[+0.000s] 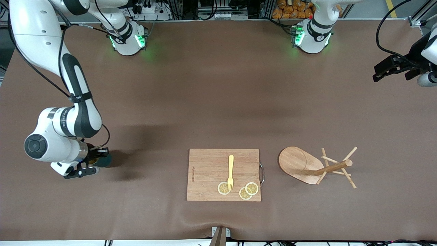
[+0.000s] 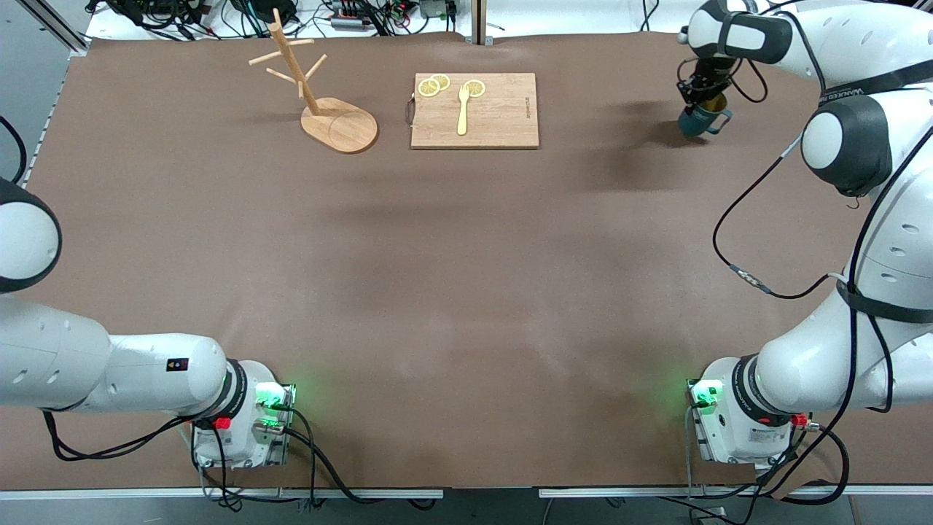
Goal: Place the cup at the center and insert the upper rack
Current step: 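Lift the teal mug with the right gripper toward the table center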
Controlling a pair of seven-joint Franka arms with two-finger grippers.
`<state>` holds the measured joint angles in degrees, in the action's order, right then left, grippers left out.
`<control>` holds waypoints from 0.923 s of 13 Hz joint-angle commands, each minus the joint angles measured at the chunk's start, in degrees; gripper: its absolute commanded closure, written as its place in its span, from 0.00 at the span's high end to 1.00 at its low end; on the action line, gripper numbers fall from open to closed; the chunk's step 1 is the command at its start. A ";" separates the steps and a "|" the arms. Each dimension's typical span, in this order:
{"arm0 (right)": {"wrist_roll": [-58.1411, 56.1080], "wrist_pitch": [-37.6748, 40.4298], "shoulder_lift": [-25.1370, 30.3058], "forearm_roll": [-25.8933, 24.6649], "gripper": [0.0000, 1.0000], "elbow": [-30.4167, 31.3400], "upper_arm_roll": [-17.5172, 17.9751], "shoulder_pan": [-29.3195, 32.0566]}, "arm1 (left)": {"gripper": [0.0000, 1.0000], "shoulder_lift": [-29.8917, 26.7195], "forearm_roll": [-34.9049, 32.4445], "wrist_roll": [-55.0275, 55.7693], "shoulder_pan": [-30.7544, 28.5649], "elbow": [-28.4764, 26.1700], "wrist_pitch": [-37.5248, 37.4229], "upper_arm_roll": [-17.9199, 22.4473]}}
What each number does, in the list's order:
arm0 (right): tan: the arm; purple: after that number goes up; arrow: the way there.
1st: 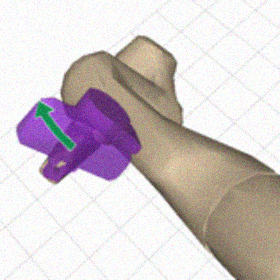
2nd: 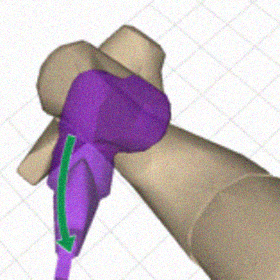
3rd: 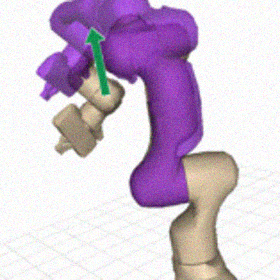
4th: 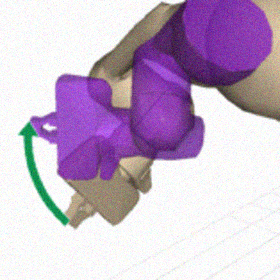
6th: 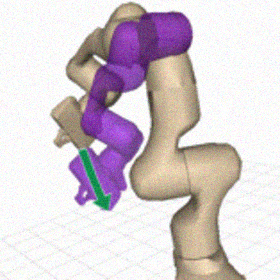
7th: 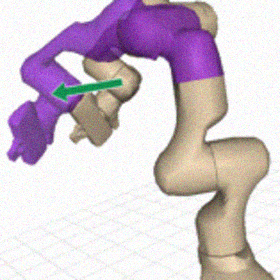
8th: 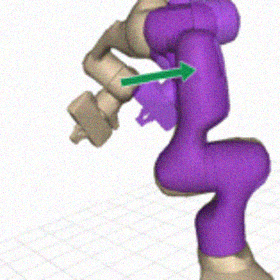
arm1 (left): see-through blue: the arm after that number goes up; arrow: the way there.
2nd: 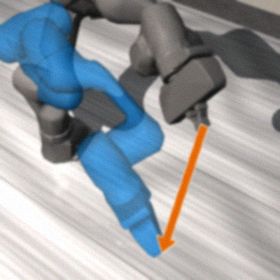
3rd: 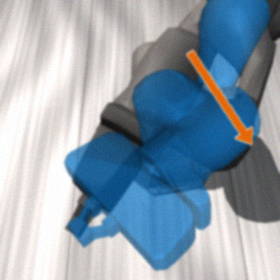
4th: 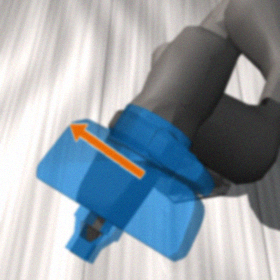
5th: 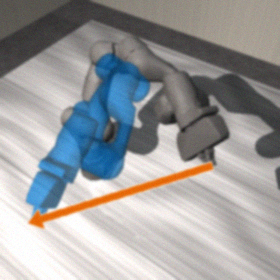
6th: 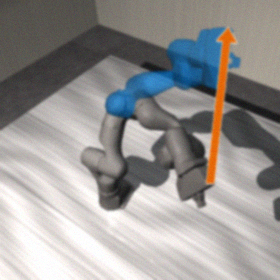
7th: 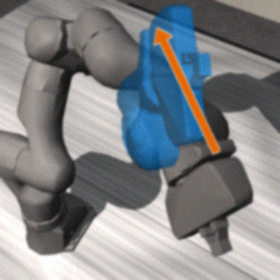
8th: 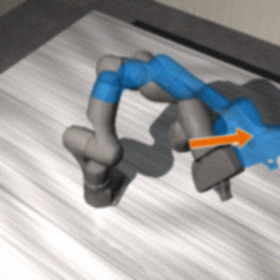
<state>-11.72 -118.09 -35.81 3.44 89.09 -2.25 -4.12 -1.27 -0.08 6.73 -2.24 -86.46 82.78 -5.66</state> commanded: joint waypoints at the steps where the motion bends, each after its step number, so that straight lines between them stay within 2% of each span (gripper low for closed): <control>1: 0.29 1.63 2.50 1.56 0.00 0.12 0.58 -4.73 | 1.00 -0.22 0.26 -1.02 -0.14 0.42 -0.69 -0.05; 3: 1.77 1.72 2.68 6.82 0.00 0.12 0.50 -9.04 | 1.00 -0.05 0.26 -1.02 -0.22 0.42 -0.69 -0.05; 4: 3.61 1.72 2.85 7.45 0.00 0.12 0.49 -11.58 | 1.00 -0.05 0.26 -1.02 -0.14 0.33 -0.69 0.13; 12: 29.45 1.81 3.82 7.46 0.00 -0.84 0.41 -34.70 | 1.00 0.30 0.17 -1.11 -0.58 0.07 -0.60 0.21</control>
<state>13.96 -117.13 -33.13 10.13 87.91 -0.99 -35.47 -1.15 -0.08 6.73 -2.45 -86.62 82.77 -5.47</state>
